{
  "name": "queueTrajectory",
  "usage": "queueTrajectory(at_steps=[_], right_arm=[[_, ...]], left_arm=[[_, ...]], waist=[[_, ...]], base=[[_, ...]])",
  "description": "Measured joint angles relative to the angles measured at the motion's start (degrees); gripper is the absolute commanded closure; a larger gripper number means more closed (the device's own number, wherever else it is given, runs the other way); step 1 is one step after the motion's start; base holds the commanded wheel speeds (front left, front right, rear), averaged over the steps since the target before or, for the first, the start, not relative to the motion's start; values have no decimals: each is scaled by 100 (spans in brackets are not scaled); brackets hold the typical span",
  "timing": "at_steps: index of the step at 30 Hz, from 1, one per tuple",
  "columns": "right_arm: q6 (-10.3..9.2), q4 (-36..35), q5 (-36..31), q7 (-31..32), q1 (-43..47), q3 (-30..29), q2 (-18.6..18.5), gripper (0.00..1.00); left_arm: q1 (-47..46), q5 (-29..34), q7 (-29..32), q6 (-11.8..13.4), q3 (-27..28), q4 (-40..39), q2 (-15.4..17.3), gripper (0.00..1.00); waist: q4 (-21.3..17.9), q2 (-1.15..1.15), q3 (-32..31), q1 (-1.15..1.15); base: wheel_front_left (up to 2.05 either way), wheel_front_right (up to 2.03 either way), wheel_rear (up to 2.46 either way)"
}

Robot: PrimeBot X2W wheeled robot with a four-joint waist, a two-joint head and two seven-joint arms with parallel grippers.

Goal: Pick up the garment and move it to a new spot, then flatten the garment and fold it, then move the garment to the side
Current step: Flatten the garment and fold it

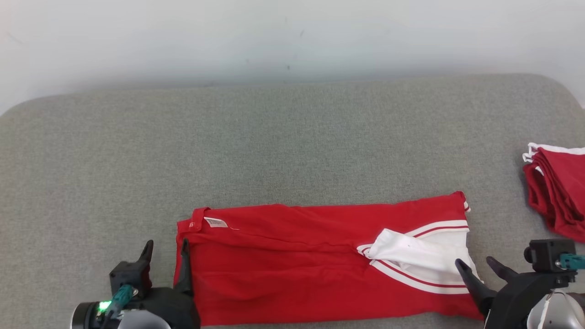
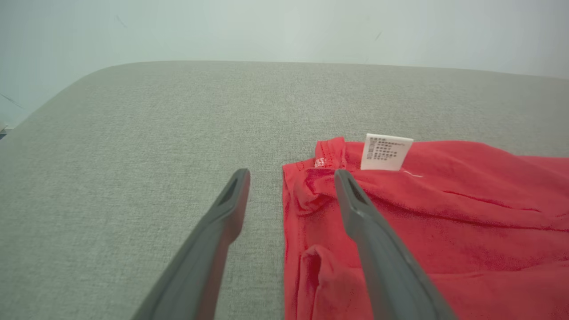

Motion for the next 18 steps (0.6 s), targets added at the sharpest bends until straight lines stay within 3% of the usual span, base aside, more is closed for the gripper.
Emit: queueTrajectory(at_steps=[7,18], right_arm=[[0,74,-81,-120,60,-499,250,0],[0,597,-168,-197,-259,-987,534,0]], left_arm=[[538,237,-272,-264,558,-898,-64,0],[1436,1335,-283,-1058,1781,-1884,-605,0]], waist=[[92,0,-237,0],[233,0,-381,0]], base=[[0,0,0],[0,0,0]])
